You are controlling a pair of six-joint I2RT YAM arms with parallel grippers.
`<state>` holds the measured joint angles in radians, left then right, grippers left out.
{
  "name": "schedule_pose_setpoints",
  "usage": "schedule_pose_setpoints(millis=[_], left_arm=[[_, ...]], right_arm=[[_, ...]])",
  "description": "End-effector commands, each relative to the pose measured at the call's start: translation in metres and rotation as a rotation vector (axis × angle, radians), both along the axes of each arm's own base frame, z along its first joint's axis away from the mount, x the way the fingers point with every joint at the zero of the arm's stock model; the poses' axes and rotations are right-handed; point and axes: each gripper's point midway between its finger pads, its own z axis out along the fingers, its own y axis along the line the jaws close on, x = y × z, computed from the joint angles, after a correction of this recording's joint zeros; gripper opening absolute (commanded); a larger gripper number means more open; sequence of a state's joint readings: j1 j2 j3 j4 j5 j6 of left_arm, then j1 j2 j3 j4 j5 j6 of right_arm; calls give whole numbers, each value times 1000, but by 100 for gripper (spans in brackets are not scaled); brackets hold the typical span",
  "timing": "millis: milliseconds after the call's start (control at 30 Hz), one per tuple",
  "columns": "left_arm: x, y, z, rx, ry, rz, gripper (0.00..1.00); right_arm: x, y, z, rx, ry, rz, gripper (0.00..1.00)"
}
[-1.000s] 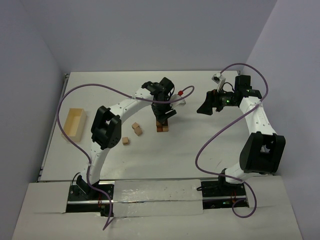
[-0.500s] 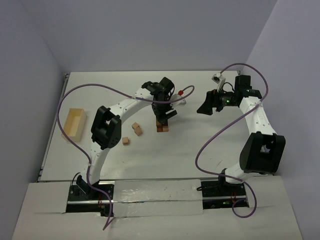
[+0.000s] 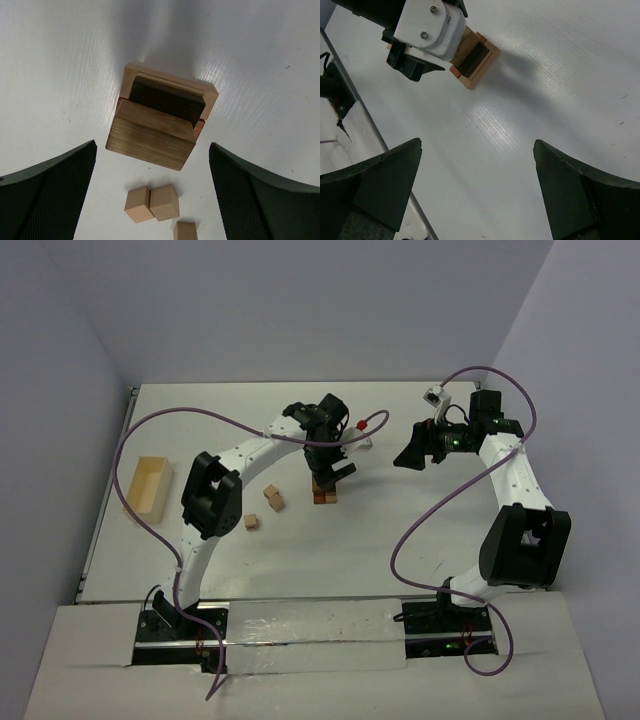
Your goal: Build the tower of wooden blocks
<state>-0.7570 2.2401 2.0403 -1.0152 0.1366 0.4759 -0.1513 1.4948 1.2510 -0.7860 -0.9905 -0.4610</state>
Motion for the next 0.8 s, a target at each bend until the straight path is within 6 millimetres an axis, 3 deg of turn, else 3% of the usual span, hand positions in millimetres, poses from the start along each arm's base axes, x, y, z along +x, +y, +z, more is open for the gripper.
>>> schedule_pose_setpoints(millis=[0, 200, 367, 433, 533, 733, 767], left_arm=[[-1, -7, 74, -141, -92, -18, 99], [-5, 9, 137, -277, -169, -5, 99], [20, 58, 161, -420, -187, 209, 99], [22, 68, 161, -451, -154, 256, 99], [34, 104, 162, -487, -148, 379, 99], [19, 136, 140, -446, -200, 407, 99], [17, 141, 128, -421, -193, 422, 99]], right_arm=[[7, 1, 16, 21, -49, 9, 100], [7, 1, 19, 22, -55, 8, 100], [6, 0, 17, 9, -54, 1, 100], [6, -1, 17, 5, -56, -1, 100], [6, -2, 13, -8, -53, -4, 100], [9, -3, 1, -64, -51, -21, 100], [9, -4, -2, -74, -49, -24, 100]])
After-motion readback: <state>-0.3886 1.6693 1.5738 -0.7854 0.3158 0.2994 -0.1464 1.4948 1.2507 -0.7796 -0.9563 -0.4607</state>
